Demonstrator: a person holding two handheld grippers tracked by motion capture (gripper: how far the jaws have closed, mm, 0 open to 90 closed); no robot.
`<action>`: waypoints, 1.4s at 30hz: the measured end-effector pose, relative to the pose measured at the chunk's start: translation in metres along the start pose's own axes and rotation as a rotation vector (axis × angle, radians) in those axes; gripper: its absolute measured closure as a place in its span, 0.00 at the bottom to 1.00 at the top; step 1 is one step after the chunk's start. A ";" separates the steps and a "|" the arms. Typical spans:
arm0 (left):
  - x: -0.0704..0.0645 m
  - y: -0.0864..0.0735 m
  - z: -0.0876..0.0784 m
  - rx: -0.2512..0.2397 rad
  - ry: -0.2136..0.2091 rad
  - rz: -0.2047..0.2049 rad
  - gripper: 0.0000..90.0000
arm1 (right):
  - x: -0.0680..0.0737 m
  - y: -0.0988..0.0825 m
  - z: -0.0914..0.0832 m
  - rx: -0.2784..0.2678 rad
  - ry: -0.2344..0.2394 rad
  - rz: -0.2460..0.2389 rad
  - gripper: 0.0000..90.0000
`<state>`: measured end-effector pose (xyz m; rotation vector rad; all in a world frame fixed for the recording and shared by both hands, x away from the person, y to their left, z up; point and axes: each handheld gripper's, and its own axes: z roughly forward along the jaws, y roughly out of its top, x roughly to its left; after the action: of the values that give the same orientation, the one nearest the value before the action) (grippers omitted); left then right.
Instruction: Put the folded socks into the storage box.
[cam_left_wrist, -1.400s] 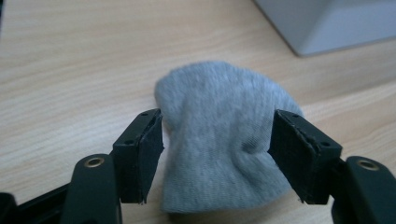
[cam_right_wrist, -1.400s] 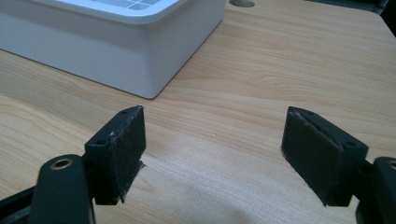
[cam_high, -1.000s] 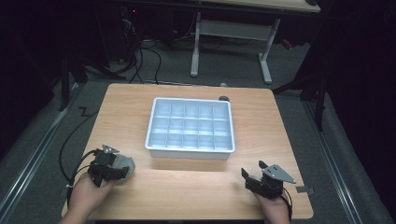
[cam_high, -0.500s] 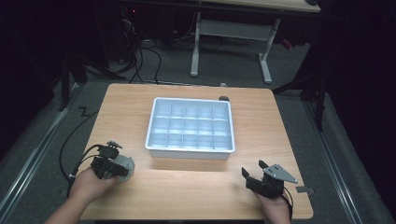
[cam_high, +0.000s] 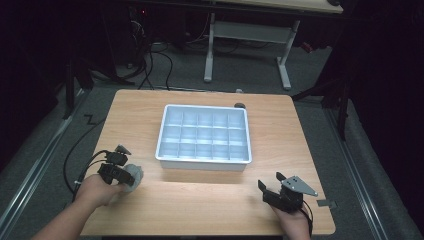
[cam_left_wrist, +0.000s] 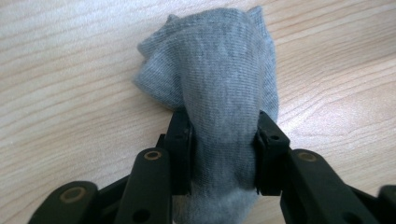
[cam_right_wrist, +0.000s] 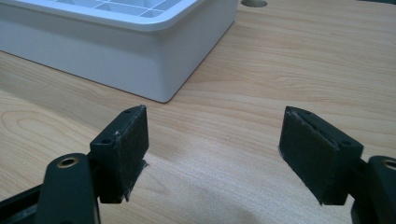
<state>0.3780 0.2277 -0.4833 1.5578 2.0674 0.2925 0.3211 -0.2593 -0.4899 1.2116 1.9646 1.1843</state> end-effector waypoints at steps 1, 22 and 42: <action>-0.001 0.002 0.001 0.020 0.011 -0.003 0.73 | 0.000 0.000 0.000 0.000 -0.001 0.003 0.27; -0.038 0.040 -0.022 0.128 0.121 -0.002 0.75 | 0.000 0.000 -0.002 -0.007 -0.003 0.006 0.27; -0.101 0.089 -0.046 0.120 0.114 0.043 0.75 | 0.000 0.000 -0.001 -0.005 -0.001 0.002 0.27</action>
<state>0.4462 0.1666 -0.3743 1.6937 2.1763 0.2827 0.3203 -0.2601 -0.4893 1.2111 1.9593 1.1886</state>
